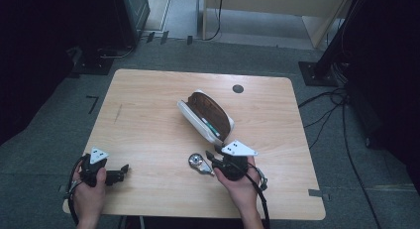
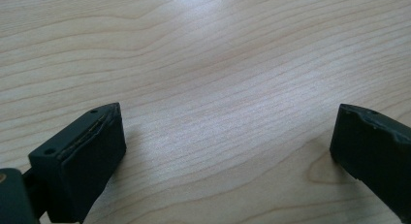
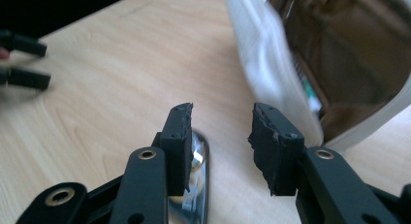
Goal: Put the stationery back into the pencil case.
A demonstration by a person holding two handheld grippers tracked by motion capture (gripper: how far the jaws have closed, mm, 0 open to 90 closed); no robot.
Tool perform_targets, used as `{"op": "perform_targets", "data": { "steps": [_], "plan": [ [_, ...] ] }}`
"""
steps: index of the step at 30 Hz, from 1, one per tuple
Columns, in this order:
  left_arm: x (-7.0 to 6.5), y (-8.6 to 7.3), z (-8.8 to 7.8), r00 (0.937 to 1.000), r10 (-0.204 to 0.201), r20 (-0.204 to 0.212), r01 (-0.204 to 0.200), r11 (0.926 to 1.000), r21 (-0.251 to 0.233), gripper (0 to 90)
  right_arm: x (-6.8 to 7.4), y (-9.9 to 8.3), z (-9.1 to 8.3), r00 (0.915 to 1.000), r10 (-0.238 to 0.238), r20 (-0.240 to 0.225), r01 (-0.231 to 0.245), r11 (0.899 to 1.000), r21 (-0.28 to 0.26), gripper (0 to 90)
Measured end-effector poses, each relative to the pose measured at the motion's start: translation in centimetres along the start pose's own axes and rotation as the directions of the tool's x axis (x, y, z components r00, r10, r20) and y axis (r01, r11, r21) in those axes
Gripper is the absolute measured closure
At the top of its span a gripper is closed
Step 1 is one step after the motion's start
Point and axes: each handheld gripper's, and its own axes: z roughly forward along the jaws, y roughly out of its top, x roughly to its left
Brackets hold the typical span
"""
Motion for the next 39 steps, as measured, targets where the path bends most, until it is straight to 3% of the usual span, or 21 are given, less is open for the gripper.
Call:
{"op": "perform_targets", "data": {
  "steps": [7,14,21,26,28,29,31,32,34,39],
  "plan": [
    [-0.8,0.1,0.0,1.0000,-0.001,-0.008,0.000,0.9999,-0.011,0.0,0.4,-2.8,0.9,0.9996,0.015,-0.022,-0.014,0.999,0.045,61.1],
    [-3.3,1.1,0.3,0.9941,0.047,0.097,-0.044,0.9985,-0.031,0.0,0.2,-4.2,1.3,0.9983,0.026,-0.052,-0.022,0.997,0.068,59.2],
    [-6.4,2.4,0.4,0.9787,0.114,0.171,-0.105,0.9927,-0.060,0.0,0.2,-4.9,1.5,0.9987,0.008,-0.050,-0.004,0.997,0.072,57.4],
    [-8.0,3.1,0.9,0.9636,0.140,0.228,-0.127,0.9894,-0.070,0.0,0.4,-5.1,2.1,0.9975,0.007,-0.070,-0.001,0.996,0.085,54.6],
    [-8.4,3.4,1.2,0.9536,0.152,0.260,-0.136,0.9877,-0.077,0.0,0.7,-5.2,2.5,0.9976,0.005,-0.069,0.001,0.996,0.094,52.5],
    [-8.6,3.6,1.3,0.9536,0.151,0.261,-0.134,0.9876,-0.082,0.3,0.8,-5.1,2.7,0.9977,-0.001,-0.068,0.009,0.995,0.104,51.5],
    [-8.8,3.8,1.4,0.9678,0.140,0.209,-0.122,0.9875,-0.100,14.1,1.2,-5.0,2.9,0.9983,-0.016,-0.056,0.021,0.995,0.095,50.4],
    [-8.8,3.9,1.5,0.9688,0.132,0.210,-0.112,0.9883,-0.104,18.2,1.3,-4.9,3.0,0.9982,-0.024,-0.054,0.029,0.995,0.094,50.1],
    [-8.8,3.9,1.6,0.9676,0.119,0.223,-0.095,0.9892,-0.111,17.0,1.6,-4.8,3.3,0.9986,-0.033,-0.042,0.037,0.994,0.103,48.3],
    [-8.8,3.6,1.9,0.9624,0.122,0.243,-0.100,0.9897,-0.102,15.8,1.9,-4.5,4.0,0.9981,-0.054,-0.031,0.058,0.989,0.138,46.7]
  ]
}}
